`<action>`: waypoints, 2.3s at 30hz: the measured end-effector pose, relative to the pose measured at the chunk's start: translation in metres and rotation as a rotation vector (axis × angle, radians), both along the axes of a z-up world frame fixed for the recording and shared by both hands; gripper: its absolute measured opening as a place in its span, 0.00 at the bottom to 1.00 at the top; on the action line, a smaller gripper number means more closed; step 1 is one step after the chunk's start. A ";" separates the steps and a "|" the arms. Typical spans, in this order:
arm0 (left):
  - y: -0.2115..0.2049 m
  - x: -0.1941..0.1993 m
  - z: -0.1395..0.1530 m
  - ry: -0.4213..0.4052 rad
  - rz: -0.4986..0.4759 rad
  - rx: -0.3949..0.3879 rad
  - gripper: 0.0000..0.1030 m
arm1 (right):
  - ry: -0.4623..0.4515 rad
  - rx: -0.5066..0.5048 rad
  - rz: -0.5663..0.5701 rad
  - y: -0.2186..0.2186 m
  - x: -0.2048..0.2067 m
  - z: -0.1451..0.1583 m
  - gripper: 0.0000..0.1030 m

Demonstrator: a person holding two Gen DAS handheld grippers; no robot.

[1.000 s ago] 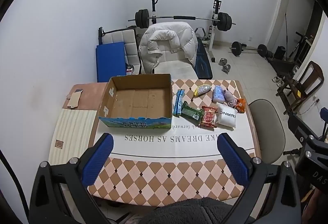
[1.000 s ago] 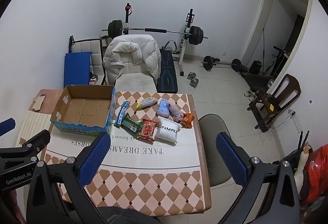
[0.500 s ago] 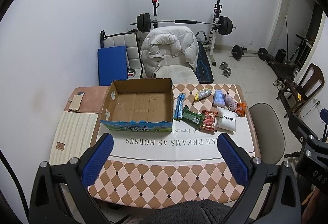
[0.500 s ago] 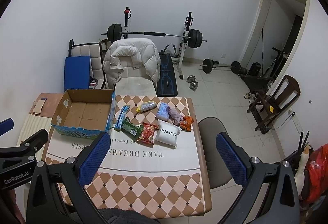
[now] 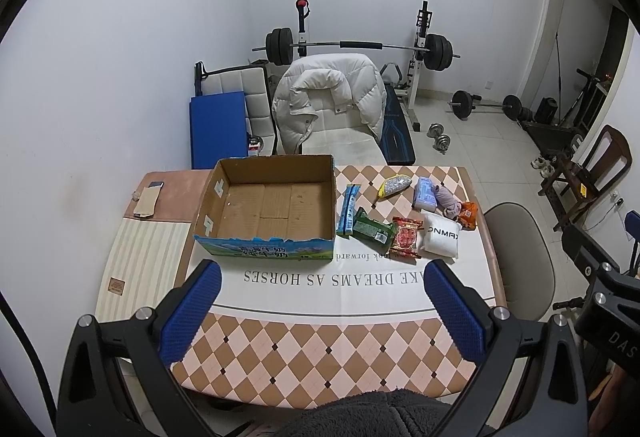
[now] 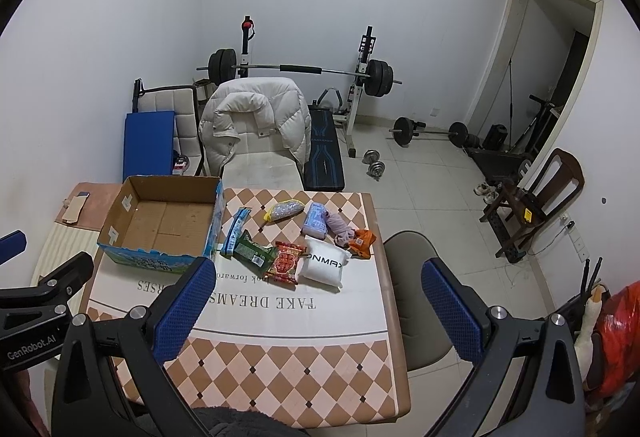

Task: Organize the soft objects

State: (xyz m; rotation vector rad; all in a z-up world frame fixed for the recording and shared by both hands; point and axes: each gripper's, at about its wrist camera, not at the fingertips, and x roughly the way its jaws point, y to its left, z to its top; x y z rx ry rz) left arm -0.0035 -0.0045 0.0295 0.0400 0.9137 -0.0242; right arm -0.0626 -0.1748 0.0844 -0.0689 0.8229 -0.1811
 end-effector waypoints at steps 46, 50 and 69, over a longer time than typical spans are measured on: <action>-0.017 0.002 0.007 -0.027 0.004 0.001 1.00 | -0.021 0.002 0.001 -0.011 0.005 0.019 1.00; -0.017 0.001 0.006 -0.027 0.004 0.000 1.00 | -0.021 0.006 -0.001 -0.011 0.005 0.018 1.00; -0.075 0.202 -0.173 0.412 -0.066 -0.066 0.97 | 0.419 0.253 -0.097 -0.140 0.207 -0.203 1.00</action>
